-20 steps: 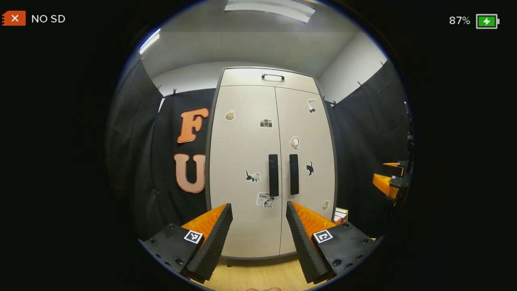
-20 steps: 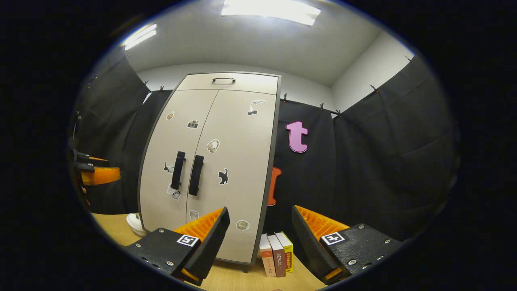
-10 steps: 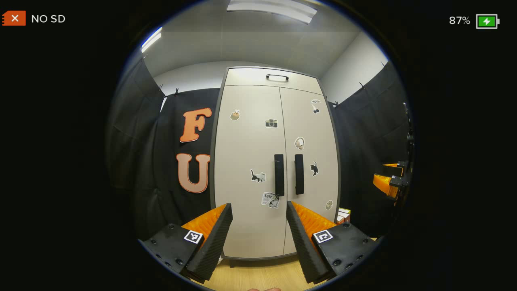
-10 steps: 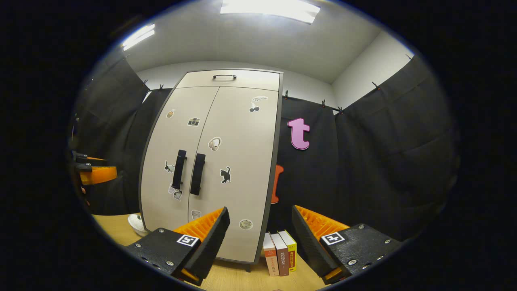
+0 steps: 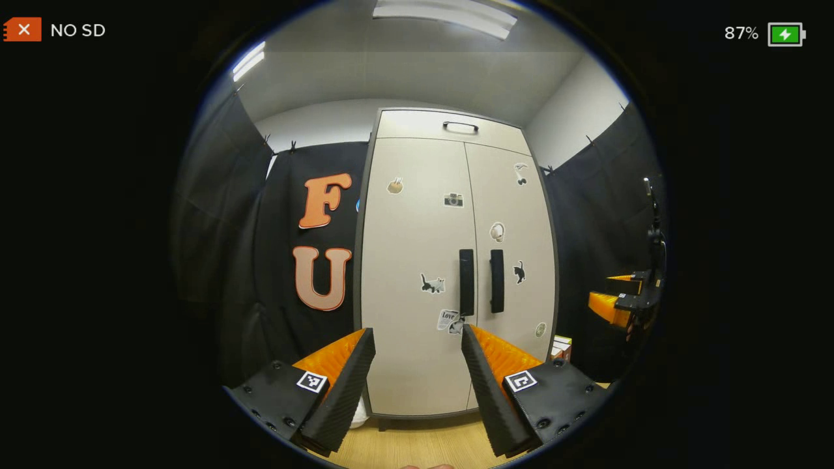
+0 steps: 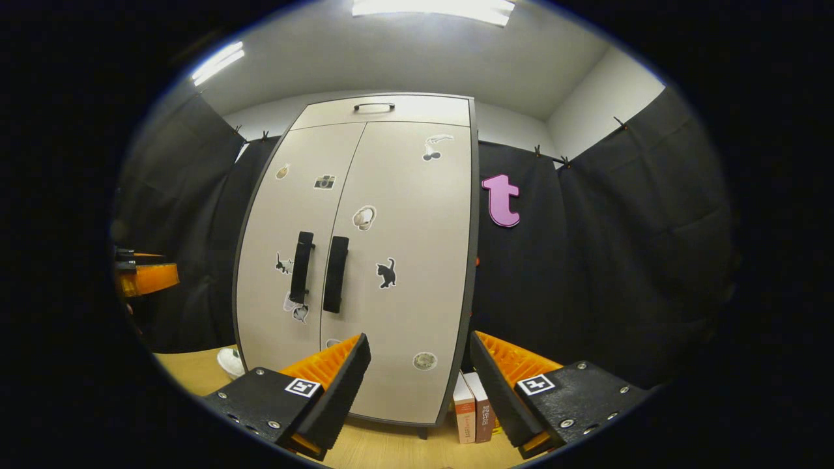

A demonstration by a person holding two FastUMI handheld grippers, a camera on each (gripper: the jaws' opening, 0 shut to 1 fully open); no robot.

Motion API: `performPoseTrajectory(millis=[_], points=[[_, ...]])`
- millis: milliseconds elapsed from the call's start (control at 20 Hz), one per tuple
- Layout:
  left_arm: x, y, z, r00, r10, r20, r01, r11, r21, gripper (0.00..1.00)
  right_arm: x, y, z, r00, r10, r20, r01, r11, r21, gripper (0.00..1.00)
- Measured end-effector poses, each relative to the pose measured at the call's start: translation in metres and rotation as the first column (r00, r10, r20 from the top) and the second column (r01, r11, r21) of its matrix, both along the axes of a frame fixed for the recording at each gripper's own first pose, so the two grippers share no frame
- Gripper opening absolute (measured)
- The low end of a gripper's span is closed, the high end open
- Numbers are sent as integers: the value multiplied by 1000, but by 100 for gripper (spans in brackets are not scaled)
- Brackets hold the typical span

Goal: Open the right door of the double-door shoe cabinet with the right hand, and open the left door with the left hand.

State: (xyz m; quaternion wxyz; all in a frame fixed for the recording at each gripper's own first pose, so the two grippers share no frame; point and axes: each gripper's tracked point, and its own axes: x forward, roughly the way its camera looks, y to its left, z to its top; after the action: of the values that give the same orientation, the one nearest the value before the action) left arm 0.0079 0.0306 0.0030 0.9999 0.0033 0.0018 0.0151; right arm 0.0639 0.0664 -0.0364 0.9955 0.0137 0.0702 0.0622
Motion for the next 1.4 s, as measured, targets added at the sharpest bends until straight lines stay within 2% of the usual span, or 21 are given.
performPoseTrajectory(millis=[400,700,900,1400], points=[[-4,20,-3,1000,18,4,-18,1000,-1,81,45,64,-7,990,114,-80,-102,985,137,93],[2,35,-12,1000,20,1,-20,1000,-10,81,74,101,-2,984,157,-89,-136,968,209,92],[8,45,-23,1000,17,-12,-17,1000,-16,81,97,126,-8,981,158,-110,-126,958,257,91],[24,69,-47,1000,14,-11,-14,999,-36,81,153,149,-10,987,117,-109,-96,979,180,89]])
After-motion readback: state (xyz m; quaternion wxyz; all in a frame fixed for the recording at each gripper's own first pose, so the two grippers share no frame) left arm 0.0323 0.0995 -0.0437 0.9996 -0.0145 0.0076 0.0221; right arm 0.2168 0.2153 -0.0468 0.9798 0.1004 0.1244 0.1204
